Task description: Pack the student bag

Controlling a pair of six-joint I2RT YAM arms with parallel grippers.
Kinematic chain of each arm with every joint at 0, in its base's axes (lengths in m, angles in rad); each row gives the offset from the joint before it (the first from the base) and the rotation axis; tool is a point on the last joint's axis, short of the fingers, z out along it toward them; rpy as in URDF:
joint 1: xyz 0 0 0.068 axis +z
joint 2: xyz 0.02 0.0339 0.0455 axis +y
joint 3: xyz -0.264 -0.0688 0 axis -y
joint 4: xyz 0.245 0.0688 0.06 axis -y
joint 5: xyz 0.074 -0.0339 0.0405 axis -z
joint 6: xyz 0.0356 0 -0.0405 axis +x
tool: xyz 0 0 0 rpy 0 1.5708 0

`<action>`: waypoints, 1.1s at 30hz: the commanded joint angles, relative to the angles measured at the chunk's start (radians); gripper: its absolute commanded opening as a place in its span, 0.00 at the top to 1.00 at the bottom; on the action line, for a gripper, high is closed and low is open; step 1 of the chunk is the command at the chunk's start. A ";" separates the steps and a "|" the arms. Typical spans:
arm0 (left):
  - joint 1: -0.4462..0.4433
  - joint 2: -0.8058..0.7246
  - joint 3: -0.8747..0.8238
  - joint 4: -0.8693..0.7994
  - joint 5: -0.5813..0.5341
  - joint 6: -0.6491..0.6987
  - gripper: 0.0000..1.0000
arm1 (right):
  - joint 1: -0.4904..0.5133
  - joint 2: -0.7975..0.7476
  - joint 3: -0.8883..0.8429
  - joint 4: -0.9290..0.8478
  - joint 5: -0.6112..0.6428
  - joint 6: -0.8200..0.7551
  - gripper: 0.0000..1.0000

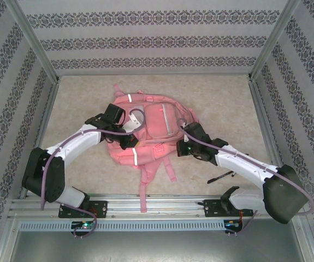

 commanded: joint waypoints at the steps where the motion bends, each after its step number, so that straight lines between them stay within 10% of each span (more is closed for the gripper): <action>1: 0.005 -0.105 -0.062 0.020 0.022 0.249 1.00 | -0.052 -0.023 -0.012 -0.023 -0.200 -0.105 1.00; 4: 0.023 -0.155 -0.094 0.087 0.006 0.274 1.00 | -0.059 -0.004 0.008 -0.002 -0.358 -0.098 0.98; 6: 0.031 -0.161 -0.071 0.062 0.059 0.281 1.00 | -0.023 0.030 0.055 -0.007 -0.397 -0.032 0.79; 9: 0.031 -0.143 -0.041 0.025 0.144 0.254 1.00 | 0.133 0.050 0.122 -0.022 -0.127 0.181 0.58; 16: 0.031 -0.106 -0.014 0.052 0.211 0.042 1.00 | 0.360 0.036 0.159 -0.097 0.373 0.795 0.58; 33: 0.033 -0.109 -0.041 0.100 0.237 0.030 1.00 | 0.418 0.350 0.421 -0.282 0.538 0.809 0.70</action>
